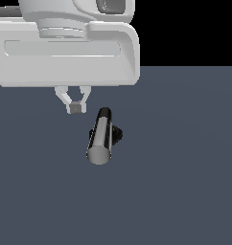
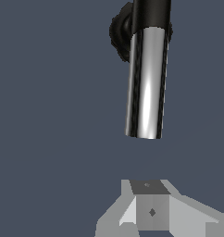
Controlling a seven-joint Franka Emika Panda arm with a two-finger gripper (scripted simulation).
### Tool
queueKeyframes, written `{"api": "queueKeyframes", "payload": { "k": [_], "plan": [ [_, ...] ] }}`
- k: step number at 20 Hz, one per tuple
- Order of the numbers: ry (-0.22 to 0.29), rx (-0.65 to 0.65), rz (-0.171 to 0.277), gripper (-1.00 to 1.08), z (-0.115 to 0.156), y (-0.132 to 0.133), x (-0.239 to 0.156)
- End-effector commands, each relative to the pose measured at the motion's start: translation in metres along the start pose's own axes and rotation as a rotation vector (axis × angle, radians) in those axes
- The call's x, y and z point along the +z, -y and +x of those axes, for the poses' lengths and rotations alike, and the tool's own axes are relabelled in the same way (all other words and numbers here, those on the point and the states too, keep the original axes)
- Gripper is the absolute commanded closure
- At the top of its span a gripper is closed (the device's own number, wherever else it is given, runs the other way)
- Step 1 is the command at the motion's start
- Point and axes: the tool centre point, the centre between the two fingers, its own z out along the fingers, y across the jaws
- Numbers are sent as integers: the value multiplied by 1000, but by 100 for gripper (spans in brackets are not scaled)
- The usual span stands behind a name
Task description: Turn on the faucet by rotating a designated handle.
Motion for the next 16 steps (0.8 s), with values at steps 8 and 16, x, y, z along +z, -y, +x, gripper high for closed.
{"api": "queueKeyframes", "payload": {
  "k": [8,16],
  "plan": [
    [1,-12,2,108,16,13,65],
    [2,-18,3,108,27,19,102]
  ]
}}
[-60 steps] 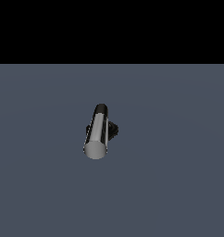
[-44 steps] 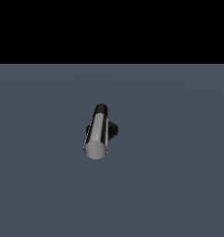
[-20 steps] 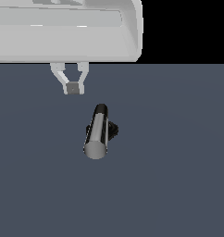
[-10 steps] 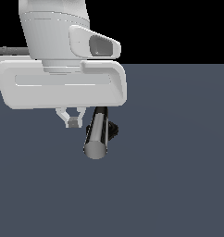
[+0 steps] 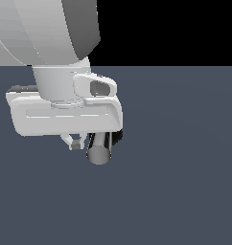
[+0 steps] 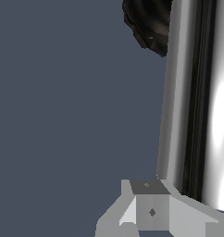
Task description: Turn on the faucet by rotating a designated handle.
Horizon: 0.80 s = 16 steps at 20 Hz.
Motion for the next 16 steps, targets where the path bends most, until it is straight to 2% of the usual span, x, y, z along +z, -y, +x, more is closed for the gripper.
{"api": "queueKeyframes", "payload": {
  "k": [1,16],
  "plan": [
    [-1,-2,0,108,3,2,9],
    [0,-4,-2,108,8,-1,22]
  ]
}}
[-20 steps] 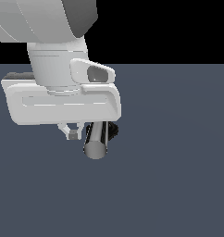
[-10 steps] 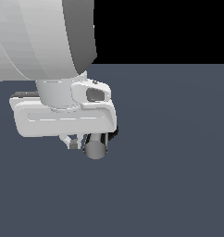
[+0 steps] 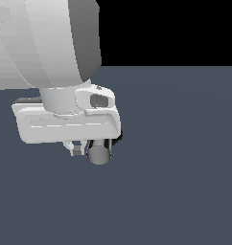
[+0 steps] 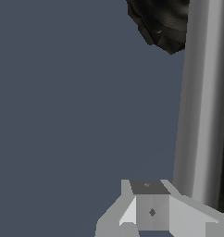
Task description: Turn on the faucet by rotating a designated handle.
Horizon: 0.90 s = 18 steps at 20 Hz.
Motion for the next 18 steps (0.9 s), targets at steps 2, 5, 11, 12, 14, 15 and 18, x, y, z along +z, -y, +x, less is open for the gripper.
{"api": "queueKeyframes", "payload": {
  "k": [2,5,11,12,14,15,18],
  "plan": [
    [0,1,0,108,1,-13,0],
    [0,1,0,108,2,-27,0],
    [0,1,-1,108,4,-57,0],
    [0,1,-1,108,4,-61,0],
    [0,1,-1,108,5,-71,0],
    [0,1,-1,108,5,-76,0],
    [0,1,-1,108,6,-91,0]
  ]
}}
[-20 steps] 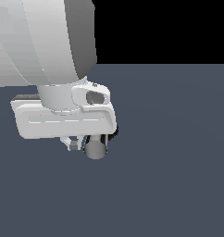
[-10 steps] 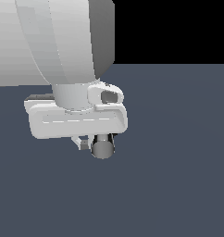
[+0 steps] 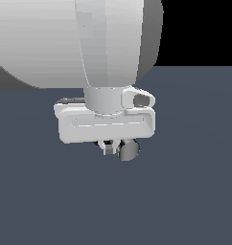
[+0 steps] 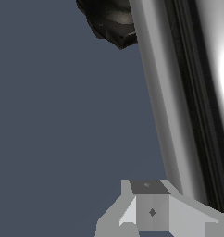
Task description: Turn on the faucet by rotating a designated handle.
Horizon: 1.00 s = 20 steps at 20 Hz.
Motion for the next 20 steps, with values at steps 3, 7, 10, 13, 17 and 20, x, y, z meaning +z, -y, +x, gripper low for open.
{"api": "queueKeyframes", "payload": {
  "k": [3,7,10,13,17,20],
  "plan": [
    [-17,19,-2,108,10,-32,-3],
    [-17,19,-2,108,11,-51,-3],
    [-17,19,-2,108,12,-66,-3],
    [-18,20,-2,108,12,-80,-3],
    [-18,20,-2,108,13,-94,-3],
    [-2,-1,3,108,15,-85,2]
  ]
}}
